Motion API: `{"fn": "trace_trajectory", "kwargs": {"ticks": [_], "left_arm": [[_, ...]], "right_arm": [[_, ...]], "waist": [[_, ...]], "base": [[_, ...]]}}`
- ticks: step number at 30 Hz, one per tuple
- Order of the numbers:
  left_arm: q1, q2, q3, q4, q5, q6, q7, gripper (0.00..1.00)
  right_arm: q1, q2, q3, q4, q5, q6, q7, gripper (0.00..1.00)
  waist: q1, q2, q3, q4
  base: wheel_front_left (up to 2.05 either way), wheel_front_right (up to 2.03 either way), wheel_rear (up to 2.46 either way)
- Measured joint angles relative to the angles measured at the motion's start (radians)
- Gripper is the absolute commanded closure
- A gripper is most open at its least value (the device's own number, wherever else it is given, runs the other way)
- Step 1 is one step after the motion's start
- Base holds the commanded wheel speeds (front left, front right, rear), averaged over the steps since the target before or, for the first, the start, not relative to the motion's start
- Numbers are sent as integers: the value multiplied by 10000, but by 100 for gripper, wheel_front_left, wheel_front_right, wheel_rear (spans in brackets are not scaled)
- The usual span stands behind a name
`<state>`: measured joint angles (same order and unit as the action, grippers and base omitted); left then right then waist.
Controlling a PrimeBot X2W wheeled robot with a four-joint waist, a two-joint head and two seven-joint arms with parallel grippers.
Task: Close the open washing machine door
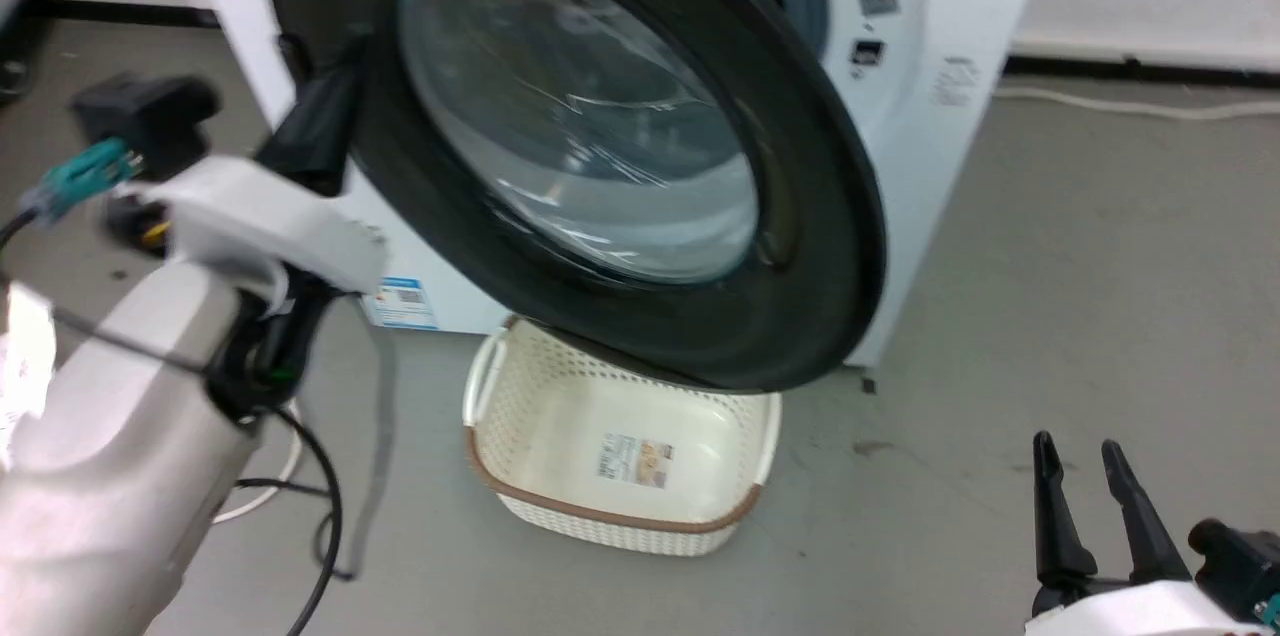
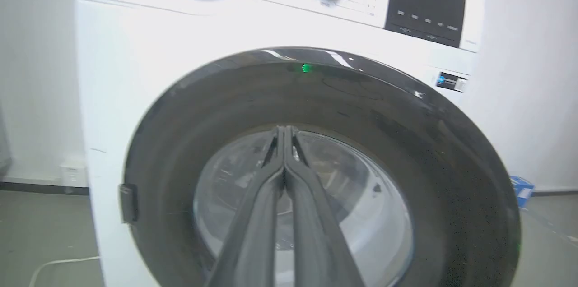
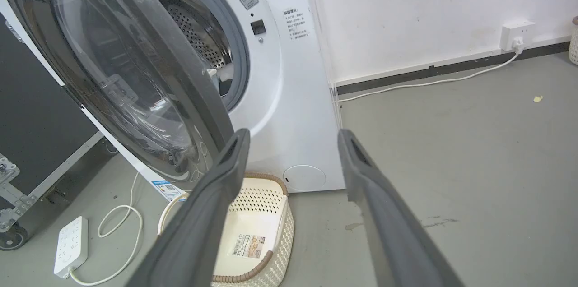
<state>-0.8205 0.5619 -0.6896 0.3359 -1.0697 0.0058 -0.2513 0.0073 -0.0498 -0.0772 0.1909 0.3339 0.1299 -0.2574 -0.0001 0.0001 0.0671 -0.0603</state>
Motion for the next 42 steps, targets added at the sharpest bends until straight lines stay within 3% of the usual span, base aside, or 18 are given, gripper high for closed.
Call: {"fn": "trace_trajectory", "kwargs": {"ticks": [4,7,12,16,22,29,30,33,34,35,37,42], "left_arm": [[1122,65,1768,-838,1923,1068,-56,100],[2435,-176,2964,-1651,3223,1273,-63,100],[4417,-746,4167,-2426,4594,1197,-63,100],[5669,-1152,4602,-2470,5156,901,-61,100],[7045,-1682,4633,-1837,5041,593,-61,100],[7413,-1873,4489,-1333,4842,453,-59,100],[7413,-1916,4485,-1313,4859,485,-59,0],[7412,-1918,4485,-1338,4905,564,-59,0],[7412,-1919,4485,-1342,4947,571,-59,0],[7413,-1923,4489,-1352,4963,606,-59,0],[7417,-1929,4495,-1400,5005,629,-59,0],[7434,-1958,4487,-1615,5154,717,-59,0]], "right_arm": [[118,0,31,48,2,0,0,0],[148,0,59,75,2,0,0,0],[277,-2,90,98,2,0,0,0],[329,0,151,107,-2,0,0,0],[403,0,184,27,-368,0,0,0],[565,0,242,-48,-648,0,0,0],[567,0,265,-96,-917,0,0,0],[572,0,242,-130,-1208,0,4,0],[575,0,240,-159,-1302,0,17,9],[579,0,236,-203,-1335,0,40,53],[589,0,201,-303,-1415,0,146,100],[671,-2,215,-639,-1438,0,464,100]], "waist": [[0,0,-285,419],[-1,-1,-447,620],[-1,0,-637,748],[1,0,-701,704],[0,0,-763,562],[0,0,-764,432],[0,0,-780,418],[0,0,-797,414],[1,0,-805,414],[0,0,-809,416],[1,0,-813,427],[1,0,-795,548]], "base": [[0,0,0],[0,0,0],[0,0,0],[0,0,0],[0,0,0],[0,0,0],[0,0,0],[0,0,0],[0,0,0],[0,0,0],[0,0,0],[0,0,0]]}}
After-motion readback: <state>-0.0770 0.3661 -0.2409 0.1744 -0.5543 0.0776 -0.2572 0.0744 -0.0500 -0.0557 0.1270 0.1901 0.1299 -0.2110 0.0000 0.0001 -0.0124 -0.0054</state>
